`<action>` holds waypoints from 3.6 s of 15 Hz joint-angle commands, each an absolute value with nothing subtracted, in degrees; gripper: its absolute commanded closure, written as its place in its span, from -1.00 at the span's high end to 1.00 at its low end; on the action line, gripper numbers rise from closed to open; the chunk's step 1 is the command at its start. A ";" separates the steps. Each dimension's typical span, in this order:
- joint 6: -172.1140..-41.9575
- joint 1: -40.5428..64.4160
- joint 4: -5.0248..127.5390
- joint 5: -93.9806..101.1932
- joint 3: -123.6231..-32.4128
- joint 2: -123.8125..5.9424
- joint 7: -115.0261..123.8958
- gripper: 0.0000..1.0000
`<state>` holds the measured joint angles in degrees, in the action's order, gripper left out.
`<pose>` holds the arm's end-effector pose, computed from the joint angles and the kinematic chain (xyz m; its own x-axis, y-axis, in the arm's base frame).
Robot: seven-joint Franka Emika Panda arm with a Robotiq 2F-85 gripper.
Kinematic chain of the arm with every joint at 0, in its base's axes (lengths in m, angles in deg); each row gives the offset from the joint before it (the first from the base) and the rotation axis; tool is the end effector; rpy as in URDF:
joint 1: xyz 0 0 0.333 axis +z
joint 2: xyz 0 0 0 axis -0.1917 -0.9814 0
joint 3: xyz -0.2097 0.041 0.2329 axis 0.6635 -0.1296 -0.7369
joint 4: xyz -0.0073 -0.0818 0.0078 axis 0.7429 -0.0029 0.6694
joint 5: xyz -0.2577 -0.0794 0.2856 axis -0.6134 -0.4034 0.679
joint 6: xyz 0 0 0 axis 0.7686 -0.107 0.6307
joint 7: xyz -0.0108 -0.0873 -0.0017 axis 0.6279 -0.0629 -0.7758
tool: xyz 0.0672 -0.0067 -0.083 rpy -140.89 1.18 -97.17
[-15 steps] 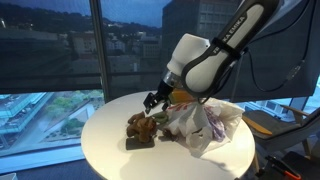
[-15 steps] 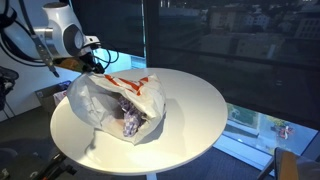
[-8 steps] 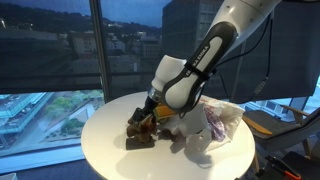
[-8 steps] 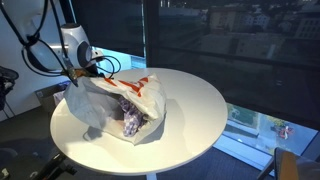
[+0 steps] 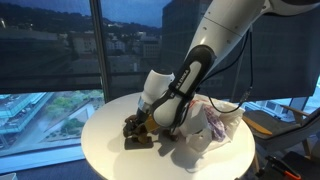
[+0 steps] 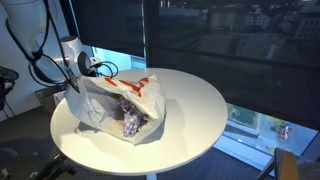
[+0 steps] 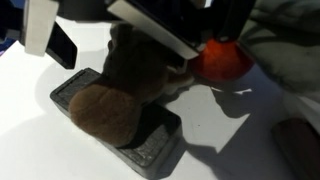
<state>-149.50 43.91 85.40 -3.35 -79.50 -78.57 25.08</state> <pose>0.5318 0.3295 0.1750 0.8833 0.2310 0.4079 0.2856 -0.9552 -0.0775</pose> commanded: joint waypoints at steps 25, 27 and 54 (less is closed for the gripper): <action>-142.95 101.11 100.04 -3.10 -9.43 -62.47 33.87 -0.92; -142.04 108.27 100.72 -4.32 -0.40 -62.01 36.15 -0.92; -58.94 152.10 120.43 45.39 58.76 -113.32 5.04 -0.93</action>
<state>-61.67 152.09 114.30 40.15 58.56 -107.42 12.25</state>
